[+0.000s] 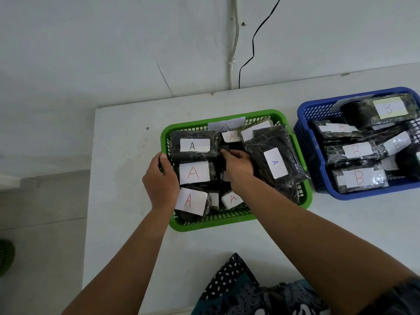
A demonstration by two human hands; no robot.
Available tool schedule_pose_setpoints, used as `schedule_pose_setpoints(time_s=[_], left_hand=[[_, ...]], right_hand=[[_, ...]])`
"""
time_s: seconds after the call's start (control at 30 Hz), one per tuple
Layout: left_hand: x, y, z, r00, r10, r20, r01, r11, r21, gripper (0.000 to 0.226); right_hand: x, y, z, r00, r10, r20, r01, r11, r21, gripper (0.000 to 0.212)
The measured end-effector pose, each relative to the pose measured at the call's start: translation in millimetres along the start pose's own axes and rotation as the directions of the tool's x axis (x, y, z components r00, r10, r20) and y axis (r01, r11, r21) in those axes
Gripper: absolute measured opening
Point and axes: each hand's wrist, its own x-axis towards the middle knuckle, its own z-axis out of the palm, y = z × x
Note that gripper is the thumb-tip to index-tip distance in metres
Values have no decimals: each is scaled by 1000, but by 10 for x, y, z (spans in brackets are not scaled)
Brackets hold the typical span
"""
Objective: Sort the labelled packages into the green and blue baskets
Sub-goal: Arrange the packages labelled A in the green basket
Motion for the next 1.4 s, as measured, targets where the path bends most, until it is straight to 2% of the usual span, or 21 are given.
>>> schedule_pose_setpoints(time_s=[0.1, 0.17, 0.27, 0.5, 0.63, 0.77, 0.83, 0.87, 0.93, 1.0, 1.03, 1.07, 1.17, 1.2, 1.27, 1.3, 1.4], left_hand=[[0, -3, -2, 1000, -1, 1, 1, 1000, 1, 32], [3, -10, 1, 1000, -7, 3, 7, 1000, 4, 34], [2, -16, 3, 1000, -7, 7, 7, 1000, -1, 35], [-5, 0, 0, 1000, -3, 7, 3, 1000, -3, 36], [-11, 5, -4, 1000, 5, 0, -5, 1000, 3, 35], [12, -23, 1, 1000, 7, 9, -7, 1000, 16, 36], [9, -24, 2, 1000, 5, 19, -5, 1000, 15, 35], [9, -21, 2, 1000, 3, 21, -3, 1000, 19, 35], [9, -10, -1, 1000, 0, 19, 0, 1000, 28, 34], [-2, 5, -12, 1000, 0, 19, 0, 999, 33, 34], [-12, 12, -11, 1000, 0, 20, -1, 999, 35, 35], [-24, 20, -11, 1000, 0, 21, -1, 999, 40, 35], [-58, 32, -23, 1000, -7, 25, 6, 999, 41, 37], [-60, 33, -31, 999, -15, 32, 14, 999, 33, 38], [-55, 40, -53, 997, -39, 60, 38, 999, 16, 39], [-50, 42, -65, 996, -44, 76, 43, 999, 13, 39], [-53, 31, -103, 994, -31, 106, 31, 999, 10, 34]], right_hand=[[-7, 77, 9, 996, -83, -38, 84, 996, 27, 13], [-32, 147, 7, 986, -152, -63, 155, 987, 45, 14], [-49, 233, -11, 985, -166, -53, 170, 981, 91, 9], [-113, 186, -39, 988, -150, 31, 149, 988, 38, 37], [-164, 98, -64, 979, -123, 160, 143, 982, -120, 48], [-371, 74, -192, 943, -240, 229, 317, 856, -409, 55], [-497, 106, -329, 886, -356, 297, 458, 771, -441, 51], [-558, 116, -417, 835, -453, 312, 549, 720, -424, 47], [-632, 97, -622, 667, -691, 279, 727, 521, -448, 38], [-622, 59, -825, 469, -854, 227, 739, 238, -630, 37], [-588, 49, -915, 427, -880, 209, 672, 155, -724, 42], [-550, 47, -996, 447, -872, 198, 594, 124, -795, 50], [-468, 124, -1126, 632, -751, 193, 434, 137, -890, 78], [-450, 168, -1139, 653, -731, 199, 412, 122, -903, 84], [-422, 231, -1144, 641, -740, 205, 408, 102, -907, 87], [-413, 245, -1140, 638, -745, 195, 408, 112, -906, 87], [-407, 273, -1134, 686, -713, 142, 391, 198, -899, 92]])
